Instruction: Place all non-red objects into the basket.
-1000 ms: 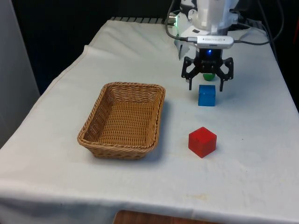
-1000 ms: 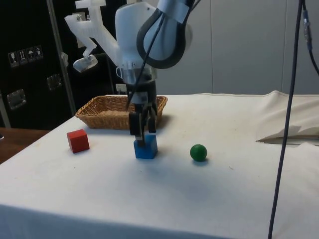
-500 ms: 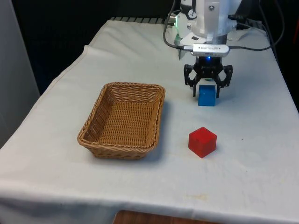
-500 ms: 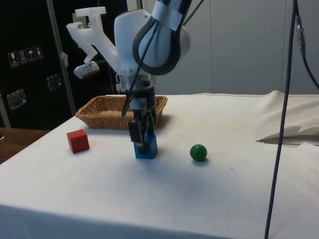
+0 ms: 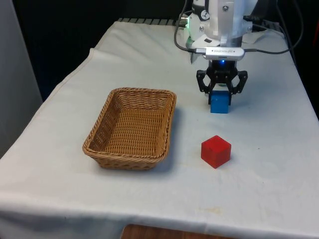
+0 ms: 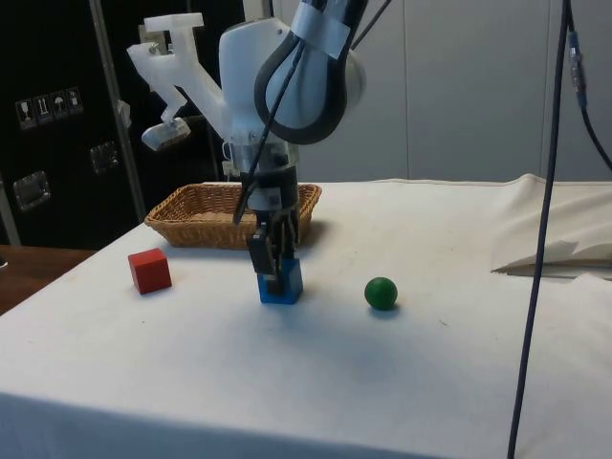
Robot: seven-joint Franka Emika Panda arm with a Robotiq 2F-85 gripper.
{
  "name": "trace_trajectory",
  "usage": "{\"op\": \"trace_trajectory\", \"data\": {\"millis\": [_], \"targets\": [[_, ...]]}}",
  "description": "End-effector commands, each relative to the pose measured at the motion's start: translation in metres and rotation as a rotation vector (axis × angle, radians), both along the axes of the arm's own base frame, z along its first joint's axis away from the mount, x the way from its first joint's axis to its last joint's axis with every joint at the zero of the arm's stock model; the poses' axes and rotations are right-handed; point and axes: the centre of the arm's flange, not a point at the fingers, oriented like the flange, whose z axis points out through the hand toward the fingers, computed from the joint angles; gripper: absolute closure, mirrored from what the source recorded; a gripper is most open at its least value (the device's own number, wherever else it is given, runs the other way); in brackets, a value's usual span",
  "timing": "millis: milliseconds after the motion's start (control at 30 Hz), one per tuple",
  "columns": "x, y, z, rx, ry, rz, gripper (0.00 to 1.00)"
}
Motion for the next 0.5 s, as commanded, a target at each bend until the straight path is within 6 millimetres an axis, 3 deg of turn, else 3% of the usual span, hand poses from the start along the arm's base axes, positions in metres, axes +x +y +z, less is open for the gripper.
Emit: {"op": "trace_trajectory", "data": {"millis": [0,467], "targets": [[0.000,-0.001,0.004,0.006,-0.002,-0.005,0.99],[-0.002,-0.011,0.040,0.009,-0.004,-0.023,0.99]]}}
